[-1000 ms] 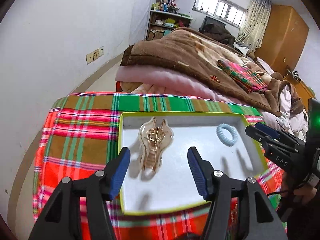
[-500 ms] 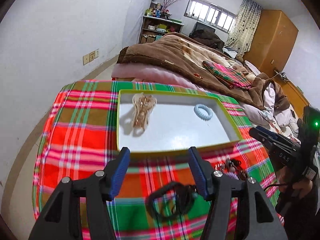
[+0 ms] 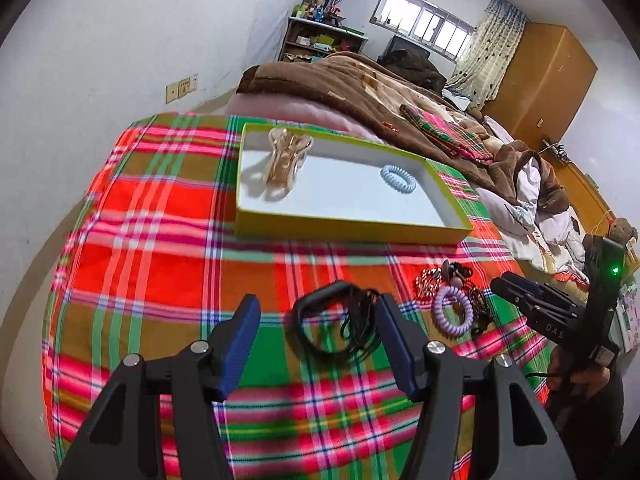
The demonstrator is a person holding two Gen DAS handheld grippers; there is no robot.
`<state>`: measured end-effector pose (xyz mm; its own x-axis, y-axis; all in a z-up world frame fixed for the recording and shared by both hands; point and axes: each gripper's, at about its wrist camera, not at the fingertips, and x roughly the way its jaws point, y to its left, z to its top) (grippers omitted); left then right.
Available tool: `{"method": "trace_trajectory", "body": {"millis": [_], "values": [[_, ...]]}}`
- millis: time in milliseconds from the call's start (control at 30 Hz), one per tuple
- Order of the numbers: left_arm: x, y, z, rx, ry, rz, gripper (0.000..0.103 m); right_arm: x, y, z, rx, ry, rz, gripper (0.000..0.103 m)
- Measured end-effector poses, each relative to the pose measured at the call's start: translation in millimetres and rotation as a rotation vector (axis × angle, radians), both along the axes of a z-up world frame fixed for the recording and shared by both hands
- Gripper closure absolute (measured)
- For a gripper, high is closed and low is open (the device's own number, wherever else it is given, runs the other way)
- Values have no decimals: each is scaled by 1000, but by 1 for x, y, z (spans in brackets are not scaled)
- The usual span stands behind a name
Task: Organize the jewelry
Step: 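Grasp the dark beaded bracelet with right tool while left grasps black hair tie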
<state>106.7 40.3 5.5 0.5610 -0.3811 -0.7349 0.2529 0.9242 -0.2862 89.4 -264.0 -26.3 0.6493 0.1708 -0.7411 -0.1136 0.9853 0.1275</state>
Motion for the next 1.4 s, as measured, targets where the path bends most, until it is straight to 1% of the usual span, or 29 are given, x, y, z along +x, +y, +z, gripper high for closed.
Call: {"method": "trace_trajectory", "body": {"millis": [133,333,400,500,700,733,767,800,833,1000,1133,1300,1400], "values": [[-5,2,-4,6,7,14,41,0,2,-5,-1,14,23,61],[-8,2,-8,10,16,17,41,3,15,-14,-41,36,64,61],[-9,2,-8,12,16,19,41,4,16,-14,-55,34,61,66],[-9,2,-7,14,17,19,41,6,16,-18,-66,41,61,70],[-9,1,-8,26,21,21,41,4,25,-18,-127,28,89,71],[-9,0,-8,28,22,23,41,3,25,-19,-127,25,94,72],[-9,0,-8,29,22,23,41,3,26,-19,-127,24,96,79],[-9,-1,-7,31,22,21,41,3,26,-18,-131,22,95,87],[-9,-2,-7,33,23,19,41,2,26,-19,-131,22,92,90],[-8,-9,-7,51,25,5,41,1,20,-18,-117,20,74,96],[-6,-16,-8,66,29,0,41,0,11,-16,-98,10,36,96],[-4,-29,-9,80,27,-34,41,-6,-2,-12,-52,-14,-4,96],[0,-35,-11,97,33,-36,41,-10,-9,-8,-26,-29,-24,96]]}}
